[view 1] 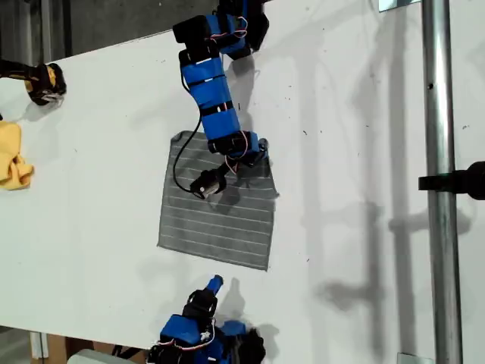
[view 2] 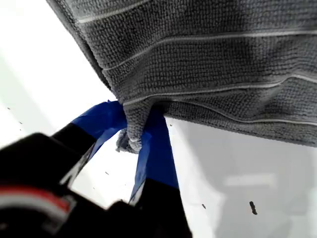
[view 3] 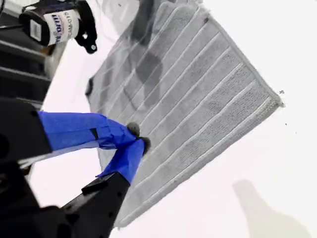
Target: Grasp corners of a towel and fold twice.
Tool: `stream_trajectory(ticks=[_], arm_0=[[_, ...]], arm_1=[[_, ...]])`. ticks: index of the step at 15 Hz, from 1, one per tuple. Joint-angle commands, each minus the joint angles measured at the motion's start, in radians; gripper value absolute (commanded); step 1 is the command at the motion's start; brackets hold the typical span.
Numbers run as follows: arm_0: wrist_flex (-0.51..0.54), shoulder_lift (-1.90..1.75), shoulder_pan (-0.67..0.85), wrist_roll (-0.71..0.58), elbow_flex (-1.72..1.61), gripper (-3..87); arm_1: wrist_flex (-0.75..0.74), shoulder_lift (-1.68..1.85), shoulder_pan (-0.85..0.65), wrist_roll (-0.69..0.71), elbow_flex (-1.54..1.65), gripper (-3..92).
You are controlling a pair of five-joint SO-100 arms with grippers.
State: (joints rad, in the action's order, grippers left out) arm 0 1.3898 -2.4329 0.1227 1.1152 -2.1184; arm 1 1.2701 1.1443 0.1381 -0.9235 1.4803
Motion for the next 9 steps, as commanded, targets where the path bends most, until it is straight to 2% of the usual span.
stream_trajectory(ticks=[1,4,8,9], arm_0=[[0.058,0.178,-0.044,-0.041,0.195,-1.6],[0.061,0.236,-0.106,-0.106,0.270,-1.6],[0.124,0.298,-0.169,-0.149,0.354,0.1],[0.152,0.321,-0.169,-0.120,0.377,14.7]], arm_1=[[-0.012,0.018,0.015,-0.011,-0.061,-0.1],[-0.012,0.020,0.018,-0.011,-0.061,-0.1],[-0.018,0.020,0.020,-0.011,-0.060,-0.1],[-0.020,0.020,0.020,-0.011,-0.060,-0.1]])
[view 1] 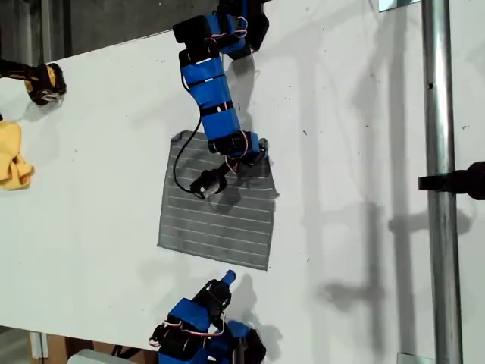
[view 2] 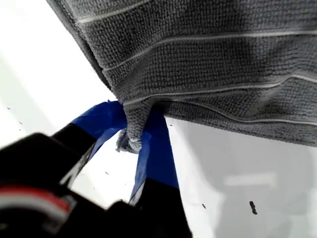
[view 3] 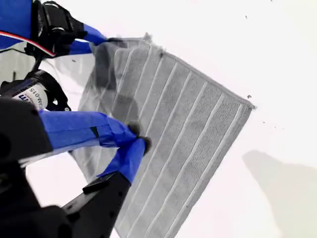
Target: Grasp corners of a towel and fold twice.
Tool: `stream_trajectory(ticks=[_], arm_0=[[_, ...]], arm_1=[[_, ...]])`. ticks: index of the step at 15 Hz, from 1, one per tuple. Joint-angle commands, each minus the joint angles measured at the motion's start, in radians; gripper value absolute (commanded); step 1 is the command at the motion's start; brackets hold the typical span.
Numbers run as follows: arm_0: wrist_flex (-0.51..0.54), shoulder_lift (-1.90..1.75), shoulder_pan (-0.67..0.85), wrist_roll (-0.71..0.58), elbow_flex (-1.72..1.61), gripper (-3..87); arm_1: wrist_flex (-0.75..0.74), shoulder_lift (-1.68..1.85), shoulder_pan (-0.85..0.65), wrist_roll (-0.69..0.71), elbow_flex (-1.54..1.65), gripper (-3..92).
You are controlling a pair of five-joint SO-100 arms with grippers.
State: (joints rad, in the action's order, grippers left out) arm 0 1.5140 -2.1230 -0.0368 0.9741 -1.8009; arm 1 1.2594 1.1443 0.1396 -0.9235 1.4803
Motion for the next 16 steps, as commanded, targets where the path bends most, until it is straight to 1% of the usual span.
stream_trajectory(ticks=[1,3,5,6,8,12,16], arm_0=[[0.026,0.014,-0.011,0.040,0.063,19.5],[0.025,0.031,-0.014,0.040,0.066,25.5],[0.035,0.092,-0.012,0.021,0.069,26.9],[0.017,0.132,-0.015,0.015,0.055,27.7],[-0.049,0.199,-0.017,0.009,-0.008,27.4],[-0.241,0.224,-0.025,0.011,-0.212,26.0],[-0.334,0.344,-0.029,0.032,-0.262,25.9]], arm_1=[[-0.009,0.018,0.018,-0.011,-0.060,-0.1],[-0.009,0.018,0.021,-0.015,-0.057,-0.1],[-0.011,0.018,0.023,-0.018,-0.055,-0.1],[-0.012,0.018,0.023,-0.020,-0.055,-0.1],[-0.011,0.018,0.018,-0.020,-0.057,-0.1],[-0.006,0.018,0.014,-0.018,-0.055,-0.1],[0.000,0.018,0.009,-0.018,-0.055,-0.1]])
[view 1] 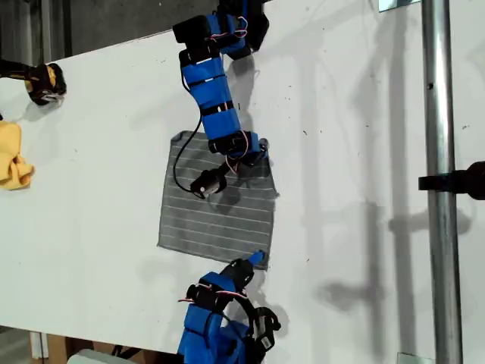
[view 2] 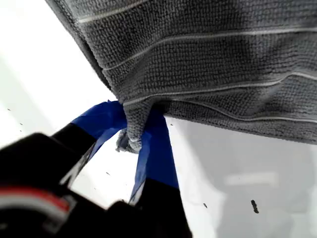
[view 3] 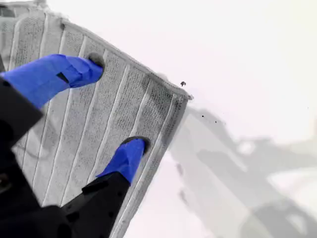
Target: Grasp corners of a towel and fold twice.
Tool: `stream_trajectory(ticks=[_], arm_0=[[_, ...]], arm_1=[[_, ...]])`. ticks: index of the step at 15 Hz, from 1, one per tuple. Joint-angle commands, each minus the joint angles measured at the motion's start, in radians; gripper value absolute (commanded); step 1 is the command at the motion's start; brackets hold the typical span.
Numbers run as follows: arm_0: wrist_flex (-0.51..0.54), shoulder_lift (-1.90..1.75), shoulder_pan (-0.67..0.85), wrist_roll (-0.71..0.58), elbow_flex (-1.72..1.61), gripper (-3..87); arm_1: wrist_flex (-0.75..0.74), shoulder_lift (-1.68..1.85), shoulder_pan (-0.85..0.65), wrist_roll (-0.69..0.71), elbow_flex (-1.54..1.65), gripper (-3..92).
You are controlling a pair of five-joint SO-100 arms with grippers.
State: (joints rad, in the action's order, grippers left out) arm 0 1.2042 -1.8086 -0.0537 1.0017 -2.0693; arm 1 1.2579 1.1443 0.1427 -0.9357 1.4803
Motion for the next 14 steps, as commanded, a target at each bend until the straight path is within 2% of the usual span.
stream_trajectory(ticks=[1,4,7,11,14], arm_0=[[-0.035,0.077,-0.012,0.008,0.006,26.0],[-0.086,0.156,-0.011,0.015,0.014,25.8],[-0.078,0.183,0.015,0.028,0.014,25.5],[-0.066,0.272,0.041,0.118,0.025,18.2],[-0.054,0.287,0.058,0.129,0.038,11.0]], arm_1=[[0.005,0.020,0.006,-0.006,-0.055,-0.1],[0.014,0.020,0.008,-0.005,-0.054,-0.1],[0.014,0.020,0.008,-0.002,-0.054,-0.1],[0.021,0.020,0.009,-0.002,-0.052,-0.1],[0.026,0.023,0.008,0.000,-0.052,-0.1]])
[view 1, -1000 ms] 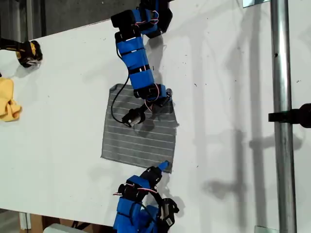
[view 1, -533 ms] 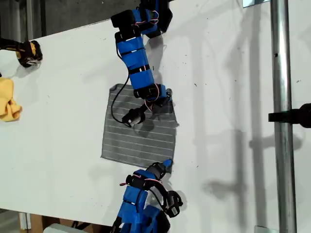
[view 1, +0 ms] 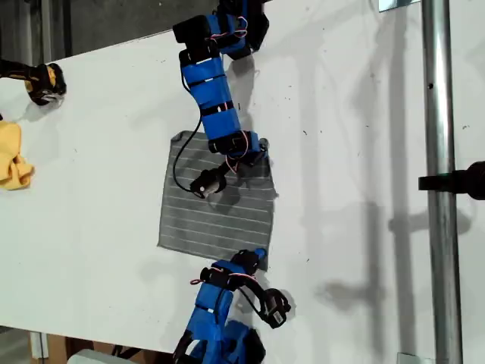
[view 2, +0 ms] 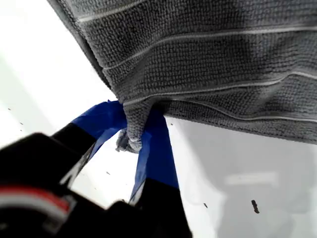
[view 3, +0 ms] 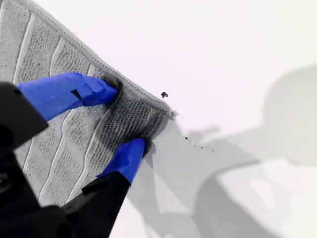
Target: Grasp corners of a towel and fold twice.
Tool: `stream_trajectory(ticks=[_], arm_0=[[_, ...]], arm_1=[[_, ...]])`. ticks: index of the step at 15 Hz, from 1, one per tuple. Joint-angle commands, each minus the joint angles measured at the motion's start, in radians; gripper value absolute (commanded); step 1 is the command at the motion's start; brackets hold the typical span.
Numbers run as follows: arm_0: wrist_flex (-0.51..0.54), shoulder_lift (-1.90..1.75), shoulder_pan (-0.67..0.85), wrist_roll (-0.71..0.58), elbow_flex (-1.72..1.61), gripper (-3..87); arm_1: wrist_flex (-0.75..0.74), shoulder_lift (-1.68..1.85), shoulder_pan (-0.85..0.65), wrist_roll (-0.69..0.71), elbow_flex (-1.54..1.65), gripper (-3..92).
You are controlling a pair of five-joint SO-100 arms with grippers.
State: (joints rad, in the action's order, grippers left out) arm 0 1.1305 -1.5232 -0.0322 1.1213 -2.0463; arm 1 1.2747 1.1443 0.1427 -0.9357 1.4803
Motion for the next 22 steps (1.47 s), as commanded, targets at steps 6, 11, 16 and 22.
stream_trajectory(ticks=[6,11,16,22], arm_0=[[0.049,-0.005,0.015,0.000,0.097,-0.7],[0.092,-0.224,-0.043,-0.071,0.173,-0.7],[0.178,-0.295,-0.130,-0.009,0.192,-0.7],[0.150,-0.408,0.097,-0.153,0.169,-0.7]], arm_1=[[0.029,0.063,0.009,0.002,-0.052,-0.1],[0.087,0.258,0.063,0.002,-0.081,-0.1],[0.146,0.287,0.179,0.035,-0.213,-0.1],[0.198,0.383,-0.031,0.037,-0.129,-0.1]])
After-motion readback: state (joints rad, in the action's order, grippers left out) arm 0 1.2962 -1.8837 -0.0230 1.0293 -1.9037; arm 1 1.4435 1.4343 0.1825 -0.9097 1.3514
